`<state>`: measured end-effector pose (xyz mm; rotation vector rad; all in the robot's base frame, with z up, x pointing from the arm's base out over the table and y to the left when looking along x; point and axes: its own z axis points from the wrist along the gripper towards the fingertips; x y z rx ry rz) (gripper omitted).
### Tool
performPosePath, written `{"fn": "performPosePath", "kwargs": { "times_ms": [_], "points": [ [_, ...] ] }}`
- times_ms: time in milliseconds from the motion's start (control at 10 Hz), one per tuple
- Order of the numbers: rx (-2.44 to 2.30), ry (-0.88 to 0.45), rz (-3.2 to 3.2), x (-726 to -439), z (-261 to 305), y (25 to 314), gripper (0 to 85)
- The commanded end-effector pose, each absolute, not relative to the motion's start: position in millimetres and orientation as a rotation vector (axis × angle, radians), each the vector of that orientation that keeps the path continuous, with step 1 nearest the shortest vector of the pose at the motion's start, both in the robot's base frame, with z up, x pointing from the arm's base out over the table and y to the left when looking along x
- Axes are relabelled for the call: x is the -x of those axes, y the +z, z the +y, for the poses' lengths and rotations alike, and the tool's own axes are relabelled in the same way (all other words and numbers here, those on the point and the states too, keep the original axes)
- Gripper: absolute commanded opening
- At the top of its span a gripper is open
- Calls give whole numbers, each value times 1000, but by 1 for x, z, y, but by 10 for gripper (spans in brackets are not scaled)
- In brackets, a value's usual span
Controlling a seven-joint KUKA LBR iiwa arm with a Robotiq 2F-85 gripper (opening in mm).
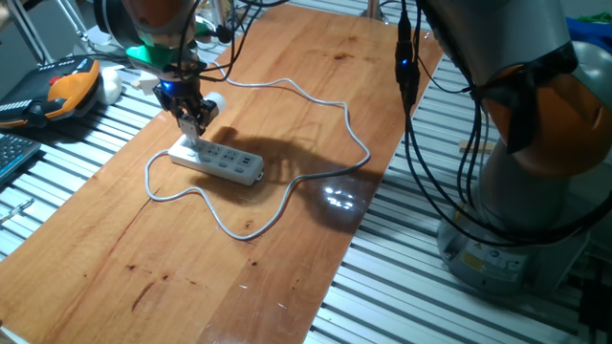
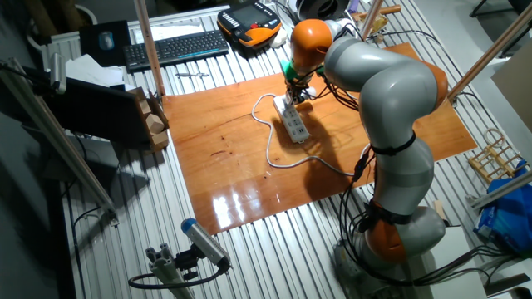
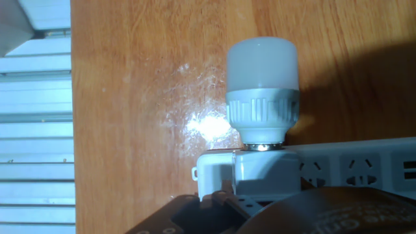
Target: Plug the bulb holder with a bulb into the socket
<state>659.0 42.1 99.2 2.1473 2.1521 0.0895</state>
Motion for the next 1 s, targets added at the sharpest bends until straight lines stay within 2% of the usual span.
{"fn": "performPosePath", "kwargs": {
  "times_ms": [0, 900],
  "points": [
    [-2147, 88, 2152, -659, 42, 99, 0],
    [-2138, 81, 2157, -657, 43, 96, 0]
  ]
}}
